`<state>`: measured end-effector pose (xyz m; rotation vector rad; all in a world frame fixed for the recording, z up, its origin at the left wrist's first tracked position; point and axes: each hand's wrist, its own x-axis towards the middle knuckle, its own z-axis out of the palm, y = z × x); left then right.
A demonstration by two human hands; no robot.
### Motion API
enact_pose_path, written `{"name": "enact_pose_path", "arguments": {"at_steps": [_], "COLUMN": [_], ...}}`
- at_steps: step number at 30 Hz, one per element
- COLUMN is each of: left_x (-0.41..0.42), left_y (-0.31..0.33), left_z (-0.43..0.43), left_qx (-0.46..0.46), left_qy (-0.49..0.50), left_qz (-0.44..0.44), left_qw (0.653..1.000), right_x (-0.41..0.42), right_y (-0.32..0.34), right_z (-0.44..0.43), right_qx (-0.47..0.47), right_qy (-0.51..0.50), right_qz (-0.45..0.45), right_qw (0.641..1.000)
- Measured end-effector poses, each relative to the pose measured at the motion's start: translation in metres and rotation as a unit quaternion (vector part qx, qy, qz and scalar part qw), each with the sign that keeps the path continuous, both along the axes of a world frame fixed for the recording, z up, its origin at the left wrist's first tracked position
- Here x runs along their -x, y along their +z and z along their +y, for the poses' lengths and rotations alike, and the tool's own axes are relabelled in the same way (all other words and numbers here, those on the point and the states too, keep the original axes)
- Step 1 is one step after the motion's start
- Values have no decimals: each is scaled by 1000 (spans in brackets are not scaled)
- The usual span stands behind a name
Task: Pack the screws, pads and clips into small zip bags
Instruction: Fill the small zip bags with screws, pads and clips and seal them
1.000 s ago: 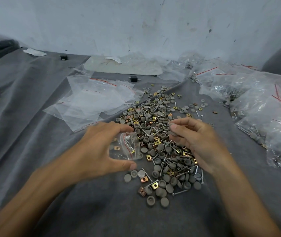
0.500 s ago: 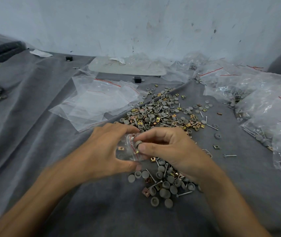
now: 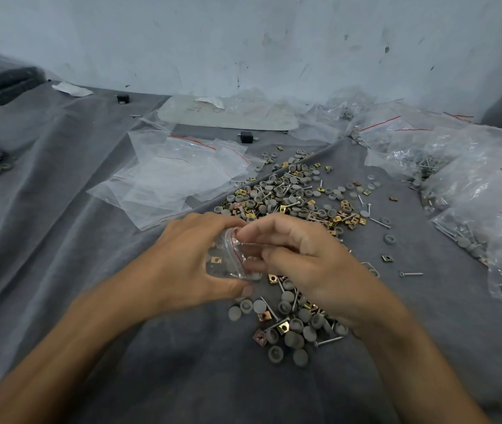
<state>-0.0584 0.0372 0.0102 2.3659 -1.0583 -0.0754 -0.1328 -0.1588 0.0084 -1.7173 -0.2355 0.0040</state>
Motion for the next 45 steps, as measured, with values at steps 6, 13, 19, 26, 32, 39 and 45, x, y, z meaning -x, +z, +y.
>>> {"name": "enact_pose_path", "arguments": {"at_steps": [6,13,19,26,32,39,45], "left_x": [-6,-13,-15,-15,-14,-14,-13], "left_y": [-3,-7,-8,-6,-6,-7,-6], "left_z": [5,10,12,13,12,12,12], "left_qx": [-4,41,46,47,41,33,36], "left_qy": [5,5,5,7,10,13,10], "left_qz": [7,-5,-11,-6,-7,4,2], "left_qw": [1000,999,999,999,999,999,999], "right_x": [-1,1,3,2,4,4,3], "right_y": [-2,-14,-26,-30,-26,-24,-25], "right_z": [-15,-7,14,20,16,15,15], "right_qx": [129,381,410,441,457,467,462], "right_qy": [-112,0,23,13,15,11,7], "right_qz": [-34,30,8,-13,-9,0,-21], "right_qw": [985,924,912,897,889,884,886]}}
